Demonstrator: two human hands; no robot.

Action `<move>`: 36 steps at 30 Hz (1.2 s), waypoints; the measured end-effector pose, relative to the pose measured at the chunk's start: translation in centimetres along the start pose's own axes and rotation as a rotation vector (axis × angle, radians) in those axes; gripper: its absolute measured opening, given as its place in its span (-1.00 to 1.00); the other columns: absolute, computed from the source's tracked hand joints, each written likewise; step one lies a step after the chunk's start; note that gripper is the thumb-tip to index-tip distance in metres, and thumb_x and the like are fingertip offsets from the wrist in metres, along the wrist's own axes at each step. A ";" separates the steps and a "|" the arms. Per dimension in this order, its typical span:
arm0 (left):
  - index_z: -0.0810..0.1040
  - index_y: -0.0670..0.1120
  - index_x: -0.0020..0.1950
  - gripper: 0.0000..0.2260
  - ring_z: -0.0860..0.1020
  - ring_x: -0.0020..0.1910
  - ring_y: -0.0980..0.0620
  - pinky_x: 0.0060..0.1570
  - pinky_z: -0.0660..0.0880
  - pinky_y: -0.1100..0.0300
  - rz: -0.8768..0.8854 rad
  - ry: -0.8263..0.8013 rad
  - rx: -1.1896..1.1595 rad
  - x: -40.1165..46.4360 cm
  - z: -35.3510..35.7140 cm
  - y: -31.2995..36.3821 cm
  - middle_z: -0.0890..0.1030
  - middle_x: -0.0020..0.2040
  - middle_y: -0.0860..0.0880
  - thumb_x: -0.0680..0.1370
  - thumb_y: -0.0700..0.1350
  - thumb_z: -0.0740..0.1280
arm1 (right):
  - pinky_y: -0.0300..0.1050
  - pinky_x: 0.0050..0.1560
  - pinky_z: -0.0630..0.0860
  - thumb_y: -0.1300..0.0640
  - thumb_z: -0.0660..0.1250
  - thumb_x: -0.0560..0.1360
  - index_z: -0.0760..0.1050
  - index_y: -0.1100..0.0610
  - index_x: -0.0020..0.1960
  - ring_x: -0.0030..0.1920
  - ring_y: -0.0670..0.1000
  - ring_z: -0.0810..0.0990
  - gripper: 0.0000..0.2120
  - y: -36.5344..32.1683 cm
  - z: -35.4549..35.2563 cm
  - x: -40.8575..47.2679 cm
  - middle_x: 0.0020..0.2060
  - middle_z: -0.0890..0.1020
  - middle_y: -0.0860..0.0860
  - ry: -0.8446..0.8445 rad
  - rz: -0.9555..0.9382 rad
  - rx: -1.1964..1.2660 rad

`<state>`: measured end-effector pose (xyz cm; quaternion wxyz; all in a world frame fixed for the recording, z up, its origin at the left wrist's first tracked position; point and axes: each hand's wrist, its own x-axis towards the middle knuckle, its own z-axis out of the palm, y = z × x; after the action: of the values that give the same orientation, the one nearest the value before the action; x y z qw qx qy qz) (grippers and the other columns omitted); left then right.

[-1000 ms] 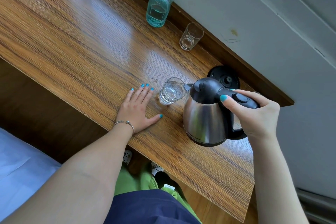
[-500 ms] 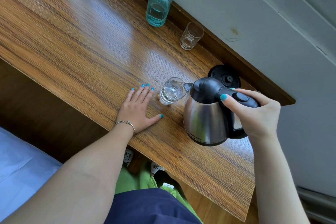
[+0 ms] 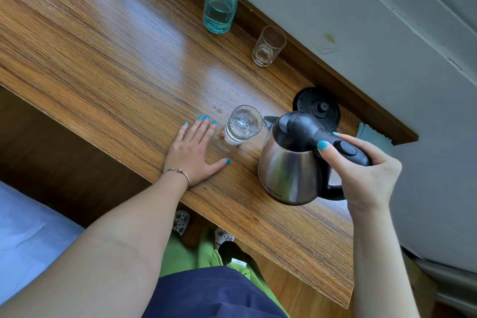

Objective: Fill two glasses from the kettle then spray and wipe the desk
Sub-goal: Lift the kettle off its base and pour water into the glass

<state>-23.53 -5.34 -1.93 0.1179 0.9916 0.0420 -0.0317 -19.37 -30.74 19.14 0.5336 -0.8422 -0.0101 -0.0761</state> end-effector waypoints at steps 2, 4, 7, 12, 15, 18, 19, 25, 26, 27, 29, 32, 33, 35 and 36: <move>0.07 -0.05 0.61 -0.11 0.00 0.59 0.04 0.55 -0.09 -0.03 0.000 -0.001 0.000 0.0 0.0 0.0 0.08 0.61 -0.04 0.45 0.51 -0.11 | -0.41 -0.22 0.56 0.24 0.60 0.28 0.65 -0.10 -0.16 -0.23 -0.23 0.68 -0.71 0.2 0.0 -0.3 -0.28 0.70 -0.26 0.008 0.001 0.022; 0.06 -0.05 0.61 -0.11 -0.01 0.59 0.04 0.55 -0.09 -0.03 -0.001 -0.003 0.004 0.0 0.0 0.0 0.07 0.61 -0.04 0.45 0.51 -0.12 | -0.40 -0.22 0.56 0.23 0.60 0.29 0.64 -0.08 -0.14 -0.20 -0.22 0.69 -0.73 0.3 0.1 -0.5 -0.27 0.70 -0.27 0.016 -0.001 0.038; 0.05 -0.05 0.61 -0.11 -0.02 0.59 0.04 0.55 -0.10 -0.02 0.002 -0.005 0.011 0.0 0.0 -0.1 0.06 0.61 -0.03 0.45 0.51 -0.14 | -0.39 -0.20 0.58 0.08 0.60 0.26 0.65 -0.09 -0.12 -0.17 -0.20 0.70 -0.76 0.6 0.0 -0.8 -0.24 0.70 -0.25 0.046 0.012 0.076; 0.03 -0.04 0.61 -0.10 -0.04 0.59 0.04 0.55 -0.11 -0.02 0.003 -0.003 0.021 0.0 -0.1 0.0 0.04 0.61 -0.03 0.46 0.52 -0.17 | -0.33 -0.14 0.59 0.11 0.58 0.25 0.70 -0.10 -0.14 -0.15 -0.15 0.70 -0.79 3.0 -0.5 -1.6 -0.22 0.73 -0.14 0.150 0.038 0.216; 0.03 -0.04 0.61 -0.12 -0.04 0.59 0.04 0.55 -0.09 -0.02 0.001 -0.002 0.018 0.0 -0.1 0.0 0.04 0.62 -0.03 0.46 0.51 -0.14 | -0.32 -0.18 0.58 0.04 0.58 0.22 0.72 -0.10 -0.17 -0.20 -0.15 0.67 -0.80 4.6 -0.9 -1.9 -0.26 0.71 -0.14 0.246 0.120 0.316; 0.02 -0.03 0.61 -0.13 -0.03 0.59 0.03 0.55 -0.07 -0.03 0.006 -0.012 0.031 0.0 -0.2 0.0 0.05 0.61 -0.03 0.47 0.51 -0.14 | -0.35 -0.25 0.56 0.05 0.56 0.22 0.71 -0.08 -0.15 -0.25 -0.17 0.64 -0.79 5.5 -1.4 -1.4 -0.26 0.70 -0.14 0.249 0.152 0.341; 0.02 -0.02 0.61 -0.14 -0.03 0.59 0.03 0.55 -0.08 -0.03 0.008 -0.014 0.035 0.0 -0.2 0.0 0.05 0.61 -0.03 0.47 0.51 -0.14 | -0.36 -0.24 0.56 0.06 0.56 0.22 0.72 -0.10 -0.14 -0.25 -0.17 0.64 -0.79 5.7 -1.5 -1.1 -0.26 0.70 -0.16 0.233 0.153 0.345; 0.00 -0.02 0.62 -0.13 -0.05 0.59 0.03 0.55 -0.12 -0.01 0.014 -0.020 0.058 0.0 -0.1 -0.1 0.02 0.62 -0.03 0.47 0.51 -0.17 | -0.33 -0.10 0.59 0.20 0.55 0.24 0.69 -0.07 -0.07 -0.09 -0.14 0.69 -0.70 7.2 -1.9 -0.4 -0.15 0.72 -0.16 0.143 0.202 0.349; 0.00 -0.03 0.62 -0.13 -0.05 0.59 0.03 0.55 -0.12 -0.01 0.015 -0.020 0.056 0.0 0.0 -0.2 0.02 0.62 -0.03 0.47 0.51 -0.15 | -0.34 -0.10 0.58 0.24 0.52 0.25 0.69 -0.07 -0.07 -0.08 -0.15 0.69 -0.69 7.5 -1.8 -0.5 -0.14 0.72 -0.16 0.132 0.217 0.352; -0.01 -0.03 0.62 -0.13 -0.05 0.59 0.03 0.55 -0.13 -0.01 0.015 -0.020 0.051 0.0 0.0 -0.1 0.01 0.62 -0.03 0.47 0.51 -0.14 | -0.34 -0.10 0.58 0.27 0.51 0.26 0.70 -0.08 -0.07 -0.07 -0.15 0.69 -0.67 7.7 -1.8 -0.5 -0.14 0.72 -0.16 0.120 0.230 0.355; -0.01 -0.04 0.62 -0.12 -0.05 0.59 0.03 0.55 -0.13 -0.01 0.015 -0.021 0.036 0.0 -0.1 -0.1 0.00 0.62 -0.03 0.47 0.50 -0.12 | -0.35 -0.12 0.58 0.28 0.50 0.27 0.71 -0.12 -0.06 -0.06 -0.16 0.69 -0.64 8.0 -1.9 -0.5 -0.12 0.72 -0.16 0.098 0.245 0.364; -0.02 -0.04 0.62 -0.12 -0.06 0.59 0.03 0.55 -0.14 0.00 0.015 -0.024 0.039 0.0 -0.2 0.0 -0.01 0.62 -0.02 0.46 0.50 -0.13 | -0.35 -0.12 0.58 0.17 0.56 0.22 0.70 -0.13 -0.03 -0.04 -0.16 0.69 -0.64 8.1 -2.0 -0.6 -0.09 0.71 -0.17 0.082 0.237 0.364; -0.02 -0.04 0.62 -0.12 -0.06 0.59 0.03 0.55 -0.14 0.00 0.017 -0.024 0.038 0.0 -0.2 0.0 -0.01 0.62 -0.02 0.46 0.50 -0.13 | -0.35 -0.10 0.58 0.13 0.57 0.21 0.70 -0.13 -0.02 -0.03 -0.16 0.69 -0.64 8.1 -2.0 -0.6 -0.09 0.71 -0.17 0.085 0.237 0.363; -0.01 -0.05 0.62 -0.11 -0.05 0.59 0.03 0.55 -0.13 -0.01 0.019 -0.027 0.026 0.0 -0.2 0.0 0.01 0.62 -0.03 0.46 0.50 -0.12 | -0.35 -0.07 0.57 0.07 0.57 0.19 0.69 -0.14 -0.03 -0.01 -0.16 0.68 -0.64 8.1 -1.8 -0.8 -0.07 0.71 -0.17 0.110 0.244 0.348; -0.01 -0.05 0.62 -0.11 -0.05 0.59 0.02 0.55 -0.12 -0.01 0.020 -0.029 0.027 0.0 -0.1 0.0 0.02 0.62 -0.03 0.46 0.50 -0.12 | -0.34 -0.04 0.57 0.04 0.58 0.19 0.69 -0.15 -0.03 0.02 -0.17 0.67 -0.64 8.1 -1.7 -0.8 -0.06 0.71 -0.17 0.134 0.251 0.327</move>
<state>-23.55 -5.29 -1.80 0.1056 0.9929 0.0298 -0.0454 -19.61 -35.69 12.43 0.6679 -0.7322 0.1182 -0.0623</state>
